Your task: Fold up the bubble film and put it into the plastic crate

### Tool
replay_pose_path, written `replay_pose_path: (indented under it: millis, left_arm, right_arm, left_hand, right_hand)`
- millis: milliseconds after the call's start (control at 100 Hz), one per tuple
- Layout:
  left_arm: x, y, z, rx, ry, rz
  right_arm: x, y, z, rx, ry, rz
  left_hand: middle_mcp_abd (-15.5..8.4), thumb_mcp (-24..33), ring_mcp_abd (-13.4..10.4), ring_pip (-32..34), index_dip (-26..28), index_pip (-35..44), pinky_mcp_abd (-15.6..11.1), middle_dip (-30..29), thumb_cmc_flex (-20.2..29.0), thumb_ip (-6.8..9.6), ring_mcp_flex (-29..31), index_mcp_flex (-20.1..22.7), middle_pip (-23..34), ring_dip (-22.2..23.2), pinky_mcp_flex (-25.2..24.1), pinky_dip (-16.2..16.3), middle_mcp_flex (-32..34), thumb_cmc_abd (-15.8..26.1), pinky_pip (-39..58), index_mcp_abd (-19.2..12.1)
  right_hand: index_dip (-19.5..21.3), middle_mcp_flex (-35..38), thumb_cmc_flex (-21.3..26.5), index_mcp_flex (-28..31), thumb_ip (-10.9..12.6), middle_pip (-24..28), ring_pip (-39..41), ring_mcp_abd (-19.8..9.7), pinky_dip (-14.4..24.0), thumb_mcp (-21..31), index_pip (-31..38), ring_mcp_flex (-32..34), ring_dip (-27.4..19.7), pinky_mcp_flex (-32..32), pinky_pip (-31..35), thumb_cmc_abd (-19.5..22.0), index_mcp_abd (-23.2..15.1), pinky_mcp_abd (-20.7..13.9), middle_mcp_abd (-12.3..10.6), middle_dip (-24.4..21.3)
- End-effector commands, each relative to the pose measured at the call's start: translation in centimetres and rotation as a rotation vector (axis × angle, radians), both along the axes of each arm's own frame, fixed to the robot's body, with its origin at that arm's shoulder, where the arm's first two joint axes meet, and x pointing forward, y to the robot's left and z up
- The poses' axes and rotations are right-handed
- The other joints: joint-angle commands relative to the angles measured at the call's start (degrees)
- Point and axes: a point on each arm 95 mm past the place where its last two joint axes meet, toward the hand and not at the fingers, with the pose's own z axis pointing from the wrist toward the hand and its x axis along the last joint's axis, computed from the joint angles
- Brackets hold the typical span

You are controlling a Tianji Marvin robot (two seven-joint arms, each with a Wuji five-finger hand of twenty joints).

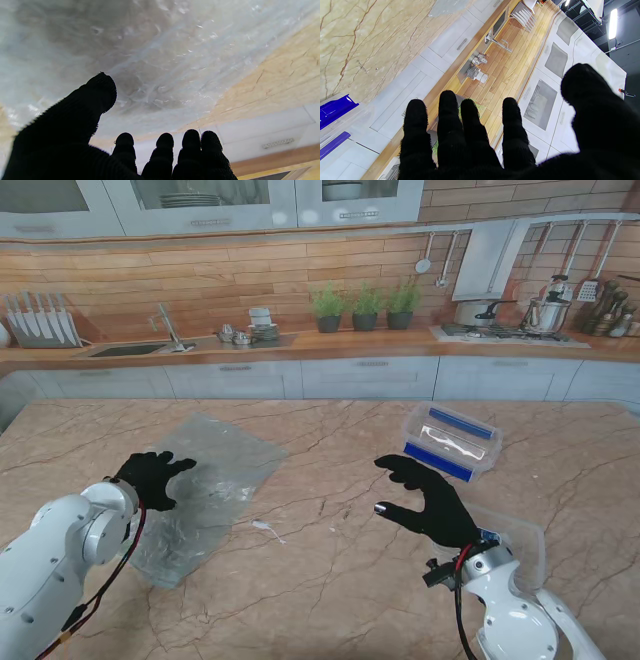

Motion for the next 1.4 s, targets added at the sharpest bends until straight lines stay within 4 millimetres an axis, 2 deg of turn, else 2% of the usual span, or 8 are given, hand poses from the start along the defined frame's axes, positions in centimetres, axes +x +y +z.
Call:
replay_pose_path:
  millis: [0,150,470,550,640,890,1250,1390]
  left_arm:
    - [0.5,0.1,-0.1,-0.030,0.018,0.012]
    - [1.1,-0.2,-1.4,-0.002,0.126,0.019]
    - [1.1,-3.8,-3.5,-0.094,0.272,0.035]
    - [1.2,-4.9,-3.8,-0.094,0.293,0.038]
    - [1.0,-6.5,-3.9,-0.174,0.318,0.068]
    - [0.8,-11.1,-3.9,-0.248,0.359,0.038]
    - [-0.5,-15.9,-4.0,-0.238,0.390,-0.069]
    - [-1.2,-16.8,-4.2,-0.164,0.397,-0.143]
  right_arm:
    - [0.0,0.3,0.0,0.015,0.008,-0.003]
    - [0.0,0.4,0.0,0.031,0.010,-0.008]
    - [-0.4,0.7,0.4,0.069,-0.009,-0.025]
    - [-0.5,0.7,0.5,0.079,-0.017,-0.026]
    - [-0.6,0.6,0.5,0.082,-0.025,-0.032]
    - [-0.7,0.6,0.7,0.094,-0.030,-0.041]
    - [-1.0,0.5,0.9,0.107,-0.046,-0.049]
    - [-1.1,0.5,1.0,0.114,-0.050,-0.052]
  left_hand:
    - [-0.46,1.85,-0.14,1.09,-0.92,-3.48,-0.44,1.06,-1.25,-2.08,-1.59,-2.04,-0.12,-0.70,-0.70,-0.53,-1.77,-3.16,-0.03,-0.55]
    - [-0.38,1.28,1.14,2.72,-0.56,-3.18,2.55,3.63,-0.70,-2.02,0.68,-2.03,3.83,0.14,-1.19,1.85,-0.48,-2.01,4.94,-0.18]
    - [-0.85,0.17,4.54,5.43,2.52,-2.36,7.93,3.50,9.97,0.50,7.73,-1.58,9.84,2.50,2.59,4.40,1.78,1.39,10.35,-0.95]
    - [0.91,0.52,6.45,16.20,2.55,-2.07,13.98,3.80,9.73,0.59,20.16,-1.39,11.74,9.27,11.75,13.27,4.67,1.51,28.71,-0.48]
    - [2.05,-0.01,7.55,25.32,2.43,-0.08,16.09,4.25,9.78,0.67,27.39,-0.96,13.73,14.39,16.47,18.82,9.17,1.70,40.75,-0.13]
    - [3.98,-1.18,8.06,33.93,0.91,4.88,16.31,5.61,9.28,0.95,35.21,-0.52,16.97,16.31,23.10,22.50,15.39,3.98,49.44,3.49]
    - [4.31,-2.58,9.04,34.29,7.02,19.51,17.64,7.49,10.29,1.14,35.11,-0.74,18.88,14.69,21.96,22.78,20.17,5.72,49.20,5.54]
    - [4.73,-2.64,8.67,34.05,9.35,24.94,17.10,7.98,9.21,1.05,34.61,7.32,19.16,14.74,21.45,22.86,20.54,6.02,49.09,8.45]
  right_hand:
    - [0.41,1.27,-2.16,0.76,-0.80,-0.80,0.02,-0.51,1.52,-1.40,-0.83,1.11,0.70,-0.05,1.31,2.45,-1.76,-0.93,-0.85,0.66]
    - [0.46,1.50,-2.10,0.88,-0.71,-0.61,0.17,-0.58,1.59,-1.74,-0.75,1.20,0.76,0.04,1.37,3.16,-1.68,-0.81,-0.81,0.69]
    - [0.44,2.56,-3.21,2.12,-0.22,-0.11,0.70,-0.04,1.79,-3.28,-0.55,1.74,0.92,0.22,1.56,8.35,-1.40,0.01,-0.34,0.64]
    - [0.37,2.83,-3.53,2.32,-0.13,-0.12,0.75,0.06,1.80,-3.50,-0.62,1.83,0.93,0.20,1.53,8.85,-1.39,0.13,-0.30,0.58]
    - [0.31,3.00,-3.78,2.53,-0.06,-0.17,0.80,0.17,1.81,-3.68,-0.67,1.97,0.93,0.29,1.52,9.13,-1.40,0.25,-0.20,0.51]
    - [0.20,3.16,-3.98,2.61,0.04,-0.25,0.81,0.34,1.87,-3.86,-0.86,1.86,0.94,0.19,1.39,9.42,-1.30,0.32,-0.09,0.43]
    - [0.09,3.43,-4.31,2.81,0.07,-0.34,0.77,0.45,1.99,-3.92,-0.99,1.91,0.92,0.23,1.25,9.81,-1.29,0.42,-0.08,0.37]
    - [0.06,3.51,-4.40,2.89,0.07,-0.38,0.79,0.51,2.04,-3.92,-1.00,2.00,0.93,0.26,1.20,9.86,-1.34,0.47,0.01,0.35]
